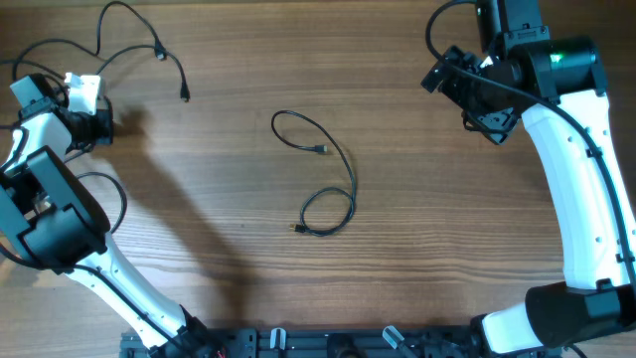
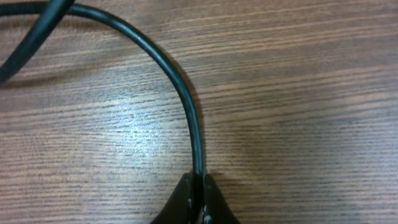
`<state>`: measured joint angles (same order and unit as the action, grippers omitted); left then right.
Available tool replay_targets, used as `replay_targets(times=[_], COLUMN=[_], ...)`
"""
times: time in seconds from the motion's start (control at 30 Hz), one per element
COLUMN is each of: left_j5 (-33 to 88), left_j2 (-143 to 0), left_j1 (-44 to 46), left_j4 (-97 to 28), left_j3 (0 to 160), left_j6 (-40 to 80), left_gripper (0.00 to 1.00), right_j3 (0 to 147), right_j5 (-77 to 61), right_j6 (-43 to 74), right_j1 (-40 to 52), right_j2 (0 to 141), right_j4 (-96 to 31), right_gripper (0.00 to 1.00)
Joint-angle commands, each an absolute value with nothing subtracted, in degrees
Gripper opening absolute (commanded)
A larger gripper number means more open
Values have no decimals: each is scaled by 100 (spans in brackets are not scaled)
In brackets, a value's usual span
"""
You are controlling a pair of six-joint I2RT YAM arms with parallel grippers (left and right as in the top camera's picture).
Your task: Untangle cables
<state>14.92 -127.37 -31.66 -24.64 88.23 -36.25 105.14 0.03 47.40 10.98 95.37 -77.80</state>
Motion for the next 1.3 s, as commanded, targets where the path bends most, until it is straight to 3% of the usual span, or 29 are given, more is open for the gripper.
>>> replay_targets(times=[0.0,0.03,0.07,0.23,0.33,0.47,0.5,0.57,0.63,0.77,0.93,1.17,1.27], left_j5=[1149,1028,972,1503,1999,4394,4864,4836,4182,897,628,534,-523], left_j2=[-12833,-12822,-12774,-11773,-10864,-10370,-10370,-10274,-9939,-8814,-8617,-9612,-10018], left_j1=[-3199,-3199,-3199,-3199,-3199,-3138,-3057,-2963,-2875,-2786,-2823,-3767,-4139], left_j4=[-2611,-2589,-2495,-2038,-2056,-2539,-2644,-2945,-3632,-5332,-6412,-6796,-6650], left_j3=[8626,8628,8628,8628,8628,8628,8628,8628,8628,8626,8626,8624,8624], left_j6=[-4075,-3861,-3509,-2150,-663,676,1559,1743,1745,2947,3065,3177,3870], left_gripper=[23,43,100,100,100,100,100,100,100,100,100,100,100], right_j3=[10536,10536,10536,10536,10536,10536,10536,10536,10536,10536,10536,10536,10536], right_j5=[-12,-12,-12,-12,-23,-445,-443,-438,-438,-440,-438,-438,-436], right_j6=[4663,4663,4661,4652,4652,4652,4650,4646,4646,4652,4648,4644,4497], right_j1=[1107,1107,1107,1107,1107,1107,1107,1107,1107,1107,1107,1107,1107], right_j2=[9570,9570,9570,9570,9570,9570,9570,9570,9570,9570,9570,9570,9570], right_j4=[-7784,-7787,-7787,-7791,-7806,-7752,-7760,-7835,-7940,-7911,-7872,-8003,-7999], right_gripper=[100,100,100,100,99,99,100,100,100,100,100,100,100])
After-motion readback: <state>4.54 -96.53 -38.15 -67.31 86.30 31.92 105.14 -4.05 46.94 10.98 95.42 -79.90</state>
